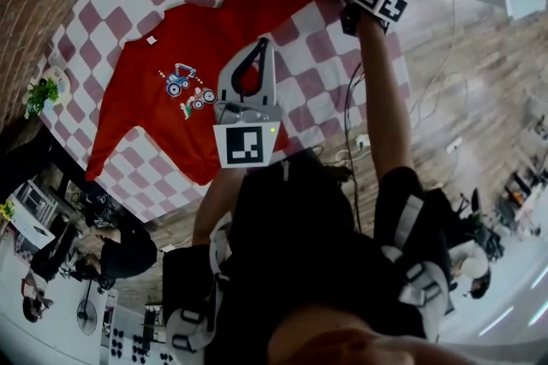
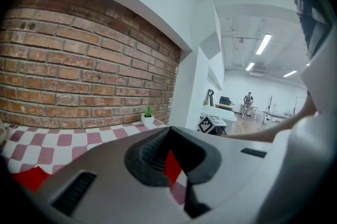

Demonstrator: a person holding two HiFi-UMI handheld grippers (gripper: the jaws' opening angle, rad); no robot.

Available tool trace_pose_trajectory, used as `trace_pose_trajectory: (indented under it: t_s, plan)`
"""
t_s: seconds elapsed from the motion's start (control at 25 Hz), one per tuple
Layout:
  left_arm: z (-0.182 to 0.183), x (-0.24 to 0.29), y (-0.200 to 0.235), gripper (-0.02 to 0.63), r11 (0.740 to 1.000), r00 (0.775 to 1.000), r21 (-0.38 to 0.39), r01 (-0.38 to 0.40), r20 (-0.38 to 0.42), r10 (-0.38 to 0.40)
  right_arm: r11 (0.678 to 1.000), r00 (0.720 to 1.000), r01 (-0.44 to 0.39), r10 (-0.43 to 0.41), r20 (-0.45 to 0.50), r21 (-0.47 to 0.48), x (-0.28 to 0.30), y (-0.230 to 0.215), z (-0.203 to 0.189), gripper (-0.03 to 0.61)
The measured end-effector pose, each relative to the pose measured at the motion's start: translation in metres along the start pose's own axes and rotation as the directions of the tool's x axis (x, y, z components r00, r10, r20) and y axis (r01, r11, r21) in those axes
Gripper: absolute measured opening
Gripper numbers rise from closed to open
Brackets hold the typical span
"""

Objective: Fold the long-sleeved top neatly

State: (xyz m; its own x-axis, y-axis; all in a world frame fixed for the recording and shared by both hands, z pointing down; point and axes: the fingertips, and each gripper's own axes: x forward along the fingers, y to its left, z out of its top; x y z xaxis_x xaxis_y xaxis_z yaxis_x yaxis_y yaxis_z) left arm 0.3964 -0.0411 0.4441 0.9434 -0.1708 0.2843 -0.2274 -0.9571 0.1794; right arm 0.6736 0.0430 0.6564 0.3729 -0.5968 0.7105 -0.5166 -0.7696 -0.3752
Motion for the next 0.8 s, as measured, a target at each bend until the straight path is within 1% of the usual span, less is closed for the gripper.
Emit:
trace_pose_trajectory:
  t_s: [0.16,0.36,0.64,0.72,0.8]
  plan:
    - [0.006,-0.007,-0.001,0.005,1.000,1.000,-0.006,-0.012,0.014,0.012,1.000,1.000,0.014,-0.014,0.023,-0.006,-0.010,-0.006,0.007,0.037]
    - [0.012,-0.017,-0.006,0.005,1.000,1.000,0.018,-0.017,0.016,0.017,0.999,0.998,0.022,-0.021,0.051,-0.029,-0.027,-0.008,0.019,0.034]
    - [0.025,-0.041,-0.018,0.005,0.999,0.998,0.004,-0.036,0.045,0.036,0.995,0.993,0.012,0.000,0.121,-0.097,-0.068,0.005,0.040,0.031]
    - [0.029,-0.050,-0.022,0.005,0.999,0.998,-0.005,-0.042,0.045,0.042,0.992,0.990,0.004,0.014,0.142,-0.126,-0.082,0.012,0.045,0.031]
    - [0.033,-0.060,-0.025,0.005,0.999,0.997,0.005,-0.048,0.053,0.047,0.987,0.986,-0.007,0.034,0.164,-0.163,-0.098,0.022,0.051,0.031]
